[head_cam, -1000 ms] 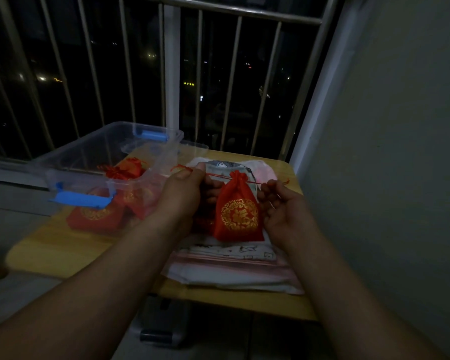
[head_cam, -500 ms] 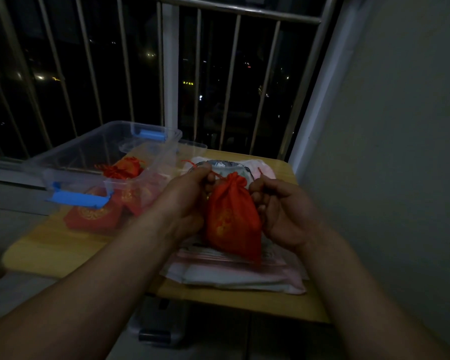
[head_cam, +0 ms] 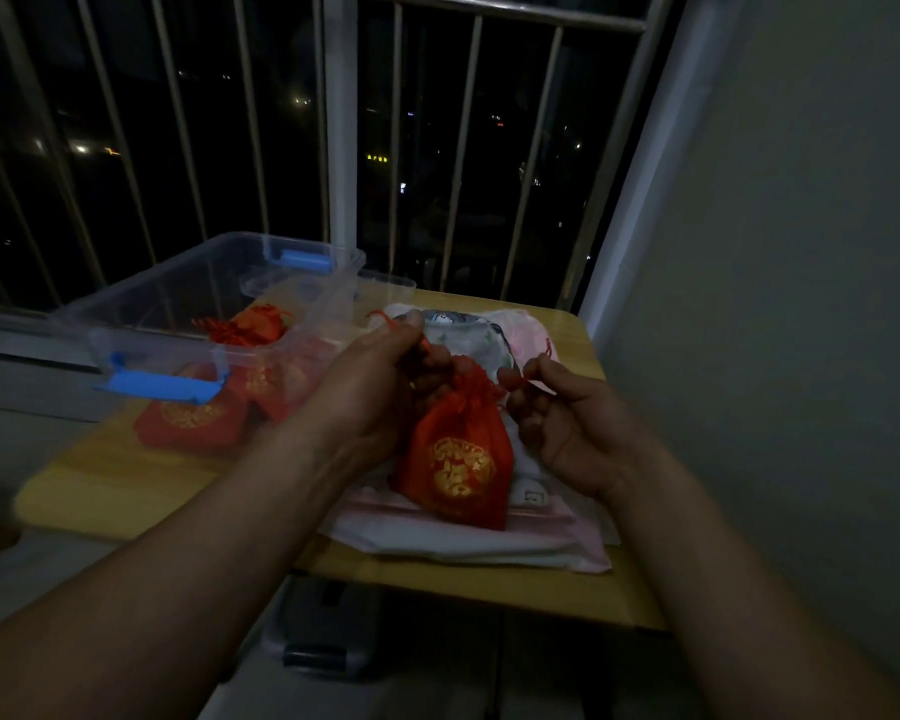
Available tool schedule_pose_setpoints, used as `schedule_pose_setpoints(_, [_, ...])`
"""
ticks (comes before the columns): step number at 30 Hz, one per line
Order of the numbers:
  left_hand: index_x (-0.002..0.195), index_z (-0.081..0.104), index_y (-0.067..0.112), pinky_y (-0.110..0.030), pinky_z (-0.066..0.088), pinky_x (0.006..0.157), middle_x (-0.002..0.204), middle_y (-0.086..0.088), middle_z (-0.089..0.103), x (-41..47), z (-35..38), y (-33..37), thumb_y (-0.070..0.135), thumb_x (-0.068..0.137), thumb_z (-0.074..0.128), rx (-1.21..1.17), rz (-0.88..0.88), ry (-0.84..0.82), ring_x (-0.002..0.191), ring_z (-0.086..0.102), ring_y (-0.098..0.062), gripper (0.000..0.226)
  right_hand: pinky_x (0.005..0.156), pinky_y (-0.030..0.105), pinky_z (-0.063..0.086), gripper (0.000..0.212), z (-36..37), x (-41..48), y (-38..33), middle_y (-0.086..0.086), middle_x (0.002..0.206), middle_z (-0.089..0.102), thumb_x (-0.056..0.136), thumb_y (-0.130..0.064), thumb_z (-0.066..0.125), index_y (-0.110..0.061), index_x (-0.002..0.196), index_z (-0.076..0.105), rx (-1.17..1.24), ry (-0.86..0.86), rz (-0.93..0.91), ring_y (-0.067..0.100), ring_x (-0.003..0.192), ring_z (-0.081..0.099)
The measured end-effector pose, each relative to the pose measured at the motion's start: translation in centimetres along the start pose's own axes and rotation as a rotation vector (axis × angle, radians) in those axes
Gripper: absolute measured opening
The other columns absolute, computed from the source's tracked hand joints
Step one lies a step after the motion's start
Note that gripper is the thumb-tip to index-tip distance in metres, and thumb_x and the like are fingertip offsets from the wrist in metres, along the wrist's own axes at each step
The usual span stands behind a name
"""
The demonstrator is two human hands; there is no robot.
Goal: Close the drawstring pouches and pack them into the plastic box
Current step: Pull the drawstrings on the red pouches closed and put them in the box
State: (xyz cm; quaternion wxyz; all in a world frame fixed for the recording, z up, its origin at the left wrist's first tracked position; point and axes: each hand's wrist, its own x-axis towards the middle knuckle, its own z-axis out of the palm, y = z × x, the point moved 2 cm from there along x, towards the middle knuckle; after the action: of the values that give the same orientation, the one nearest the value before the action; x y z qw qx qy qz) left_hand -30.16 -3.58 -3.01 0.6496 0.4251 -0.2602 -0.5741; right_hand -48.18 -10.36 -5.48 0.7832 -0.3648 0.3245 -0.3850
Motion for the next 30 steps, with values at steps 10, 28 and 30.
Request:
schedule_pose_setpoints(10, [0.108, 0.062, 0.007, -0.021, 0.052, 0.049, 0.076, -0.006, 0.071, -0.7, 0.2, -0.2, 0.027, 0.108, 0.049, 0.341, -0.113, -0.182, 0.059, 0.070, -0.012, 0.024, 0.043, 0.017, 0.047, 0.023, 1.8, -1.0, 0.3, 0.003, 0.067, 0.068, 0.105, -0.020, 0.050, -0.010, 0.090, 0.063, -0.255, -0.036, 0.010, 0.010, 0.051, 0.061])
schedule_pose_setpoints(28, [0.100, 0.068, -0.001, -0.019, 0.041, 0.039, 0.063, -0.011, 0.065, -0.8, 0.4, -0.8, 0.023, 0.104, 0.060, 0.531, 0.098, -0.152, 0.042, 0.056, -0.011, 0.025, 0.058, 0.026, 0.047, 0.031, 3.2, -1.6, 0.5, 0.006, 0.089, 0.074, 0.107, -0.036, 0.047, -0.014, 0.103, 0.069, -0.617, 0.041, -0.157, 0.016, 0.075, 0.067])
schedule_pose_setpoints(30, [0.090, 0.067, 0.004, -0.017, 0.039, 0.038, 0.058, -0.005, 0.062, -0.7, 0.3, -0.5, 0.021, 0.104, 0.058, 0.457, 0.061, -0.157, 0.041, 0.053, -0.009, 0.024, 0.058, 0.023, 0.048, 0.028, 3.4, -2.1, 1.0, 0.006, 0.095, 0.076, 0.106, -0.031, 0.048, -0.013, 0.102, 0.070, -0.673, -0.120, -0.061, 0.012, 0.078, 0.070])
